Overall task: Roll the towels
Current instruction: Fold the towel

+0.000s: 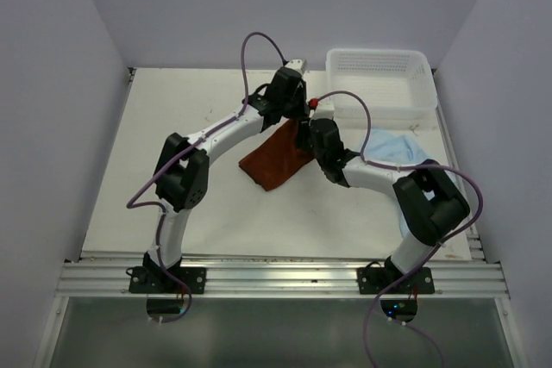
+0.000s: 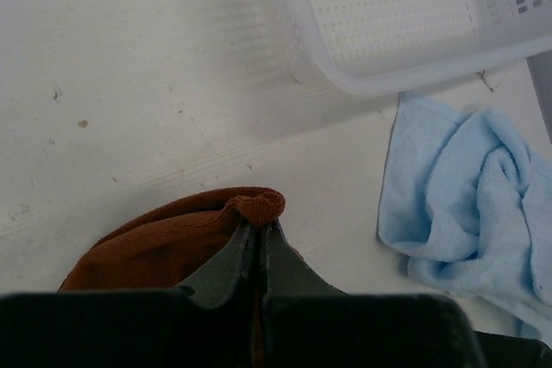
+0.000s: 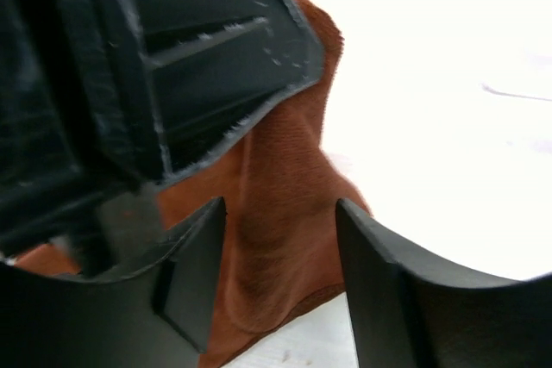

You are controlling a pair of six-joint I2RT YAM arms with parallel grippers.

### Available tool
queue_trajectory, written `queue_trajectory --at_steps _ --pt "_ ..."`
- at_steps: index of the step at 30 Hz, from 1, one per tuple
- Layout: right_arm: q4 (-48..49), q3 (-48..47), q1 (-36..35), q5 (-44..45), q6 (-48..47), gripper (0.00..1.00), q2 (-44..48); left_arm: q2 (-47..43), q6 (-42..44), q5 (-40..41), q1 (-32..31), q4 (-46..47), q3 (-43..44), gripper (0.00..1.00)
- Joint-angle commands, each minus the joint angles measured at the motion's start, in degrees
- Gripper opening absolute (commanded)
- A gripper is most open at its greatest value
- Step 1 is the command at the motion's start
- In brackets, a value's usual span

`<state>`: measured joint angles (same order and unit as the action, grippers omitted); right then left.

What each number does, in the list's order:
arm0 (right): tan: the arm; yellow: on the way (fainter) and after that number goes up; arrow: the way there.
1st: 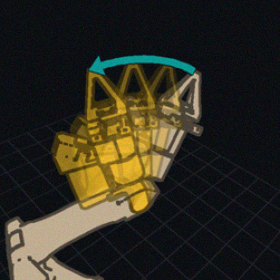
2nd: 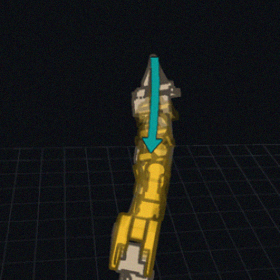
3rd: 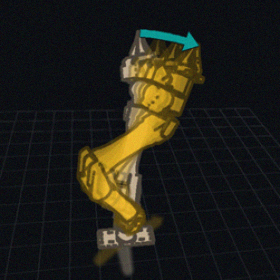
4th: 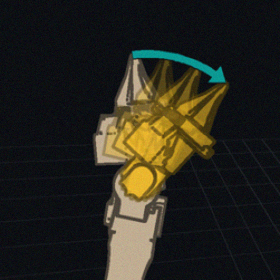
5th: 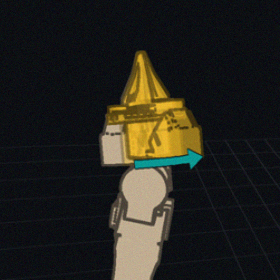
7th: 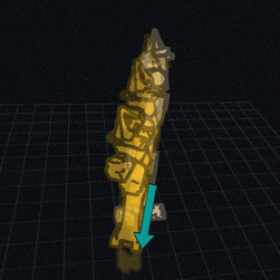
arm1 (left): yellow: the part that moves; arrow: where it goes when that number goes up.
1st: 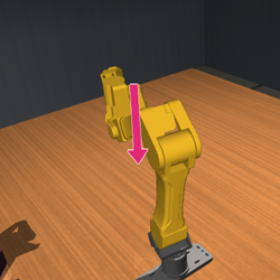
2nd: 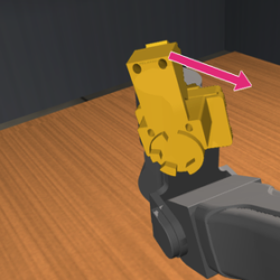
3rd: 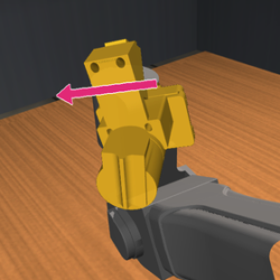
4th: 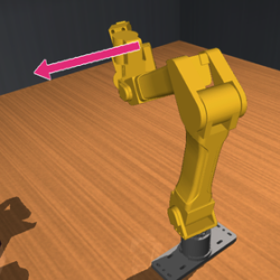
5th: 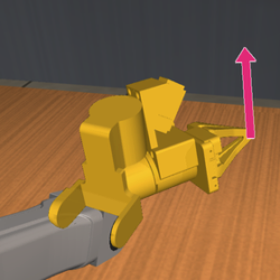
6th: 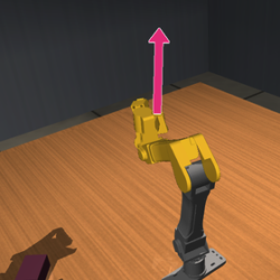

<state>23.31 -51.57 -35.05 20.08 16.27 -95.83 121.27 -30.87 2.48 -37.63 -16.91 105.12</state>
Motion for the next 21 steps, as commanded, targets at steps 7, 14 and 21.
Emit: queue_trajectory --at_steps 7,14,21 --pt "5.4 -0.4 0.1 9.7 -1.0 0.20 -2.3 -3.5 -1.4 -2.1 1.2 1.3 -0.3 0.00" --pt "-5.1 -3.9 0.7 1.9 -0.2 0.00 3.5 -4.4 3.2 -3.3 1.5 0.8 0.9 0.41" --pt "-30.8 -19.7 0.9 -9.0 -0.1 0.00 7.7 -20.1 9.0 2.8 6.0 -2.3 -7.3 0.65"
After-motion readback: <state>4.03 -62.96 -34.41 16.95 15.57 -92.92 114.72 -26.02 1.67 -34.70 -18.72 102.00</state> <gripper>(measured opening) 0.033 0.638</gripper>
